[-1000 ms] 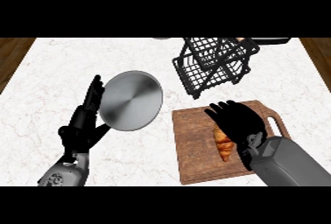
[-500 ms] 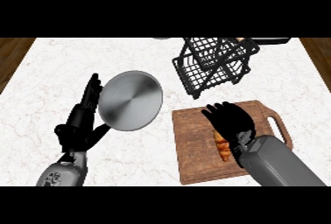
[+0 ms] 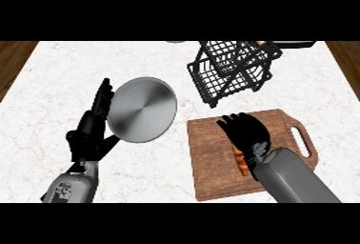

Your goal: Pick the croissant from the cutting board and place it in the tiered basket

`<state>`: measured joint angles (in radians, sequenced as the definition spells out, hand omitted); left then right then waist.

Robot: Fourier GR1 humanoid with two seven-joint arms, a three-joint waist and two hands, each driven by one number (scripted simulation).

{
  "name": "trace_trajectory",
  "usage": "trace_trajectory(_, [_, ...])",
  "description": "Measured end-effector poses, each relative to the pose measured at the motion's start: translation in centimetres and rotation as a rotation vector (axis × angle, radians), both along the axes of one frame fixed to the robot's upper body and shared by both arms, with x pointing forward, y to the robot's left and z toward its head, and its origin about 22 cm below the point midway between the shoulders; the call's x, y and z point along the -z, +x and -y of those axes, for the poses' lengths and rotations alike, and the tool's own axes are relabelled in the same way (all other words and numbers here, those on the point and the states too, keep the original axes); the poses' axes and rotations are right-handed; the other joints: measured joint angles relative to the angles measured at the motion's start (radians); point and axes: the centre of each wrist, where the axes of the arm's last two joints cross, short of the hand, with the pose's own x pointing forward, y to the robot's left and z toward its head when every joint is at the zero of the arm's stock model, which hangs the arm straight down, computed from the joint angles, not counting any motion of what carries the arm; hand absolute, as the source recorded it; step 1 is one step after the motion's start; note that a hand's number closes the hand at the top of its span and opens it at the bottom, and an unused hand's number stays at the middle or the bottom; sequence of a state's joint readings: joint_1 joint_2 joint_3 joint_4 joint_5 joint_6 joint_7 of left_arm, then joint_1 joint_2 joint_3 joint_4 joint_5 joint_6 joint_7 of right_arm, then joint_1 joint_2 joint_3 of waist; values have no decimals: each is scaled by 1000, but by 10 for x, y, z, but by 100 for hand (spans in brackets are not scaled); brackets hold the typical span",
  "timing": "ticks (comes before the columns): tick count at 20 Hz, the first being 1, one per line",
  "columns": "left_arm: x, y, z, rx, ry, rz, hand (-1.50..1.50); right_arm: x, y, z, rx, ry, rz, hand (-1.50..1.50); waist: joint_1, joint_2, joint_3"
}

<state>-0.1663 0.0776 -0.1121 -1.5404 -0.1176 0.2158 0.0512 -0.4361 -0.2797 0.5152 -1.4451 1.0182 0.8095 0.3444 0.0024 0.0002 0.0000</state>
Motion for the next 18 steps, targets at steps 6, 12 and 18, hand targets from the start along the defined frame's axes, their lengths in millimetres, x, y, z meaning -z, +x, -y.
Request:
trace_trajectory(6, [4, -6, -1, -2, -2, -4, 0, 12, 1, 5, 2, 12, -1, -150, 0, 0, 0])
trace_trajectory(12, [4, -7, -3, -1, -1, 1, 0, 28, 0, 23, 17, 41, -6, -150, -1, 0, 0])
trace_trajectory(18, [-2, -4, 5, -4, -1, 0, 0, 34, 3, 23, 12, 81, 66, 150, 0, -2, -1])
